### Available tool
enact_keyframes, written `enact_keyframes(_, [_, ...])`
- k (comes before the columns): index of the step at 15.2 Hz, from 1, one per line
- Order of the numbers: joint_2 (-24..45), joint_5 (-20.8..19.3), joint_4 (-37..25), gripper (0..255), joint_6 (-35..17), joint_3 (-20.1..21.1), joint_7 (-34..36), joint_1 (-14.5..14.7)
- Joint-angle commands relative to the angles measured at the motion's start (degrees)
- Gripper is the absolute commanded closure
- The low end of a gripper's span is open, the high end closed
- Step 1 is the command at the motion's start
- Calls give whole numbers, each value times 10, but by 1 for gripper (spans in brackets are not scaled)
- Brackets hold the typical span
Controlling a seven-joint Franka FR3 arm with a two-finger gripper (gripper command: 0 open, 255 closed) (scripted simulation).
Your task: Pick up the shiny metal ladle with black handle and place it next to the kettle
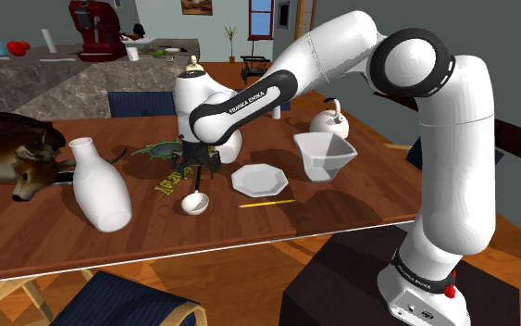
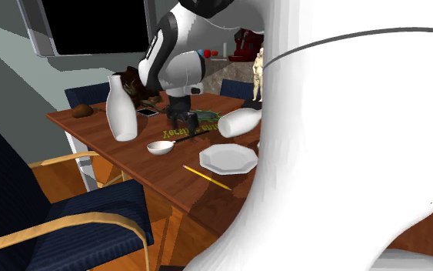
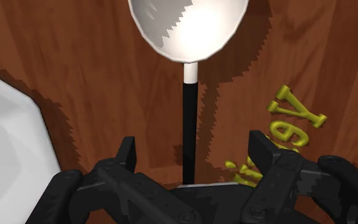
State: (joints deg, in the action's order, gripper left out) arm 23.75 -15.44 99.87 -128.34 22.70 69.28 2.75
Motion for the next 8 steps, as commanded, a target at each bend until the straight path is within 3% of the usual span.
enact_keyframes(1, [11, -7, 3, 0, -13, -3, 6, 3])
enact_keyframes(8, [28, -16, 5, 0, -32, -9, 12, 6])
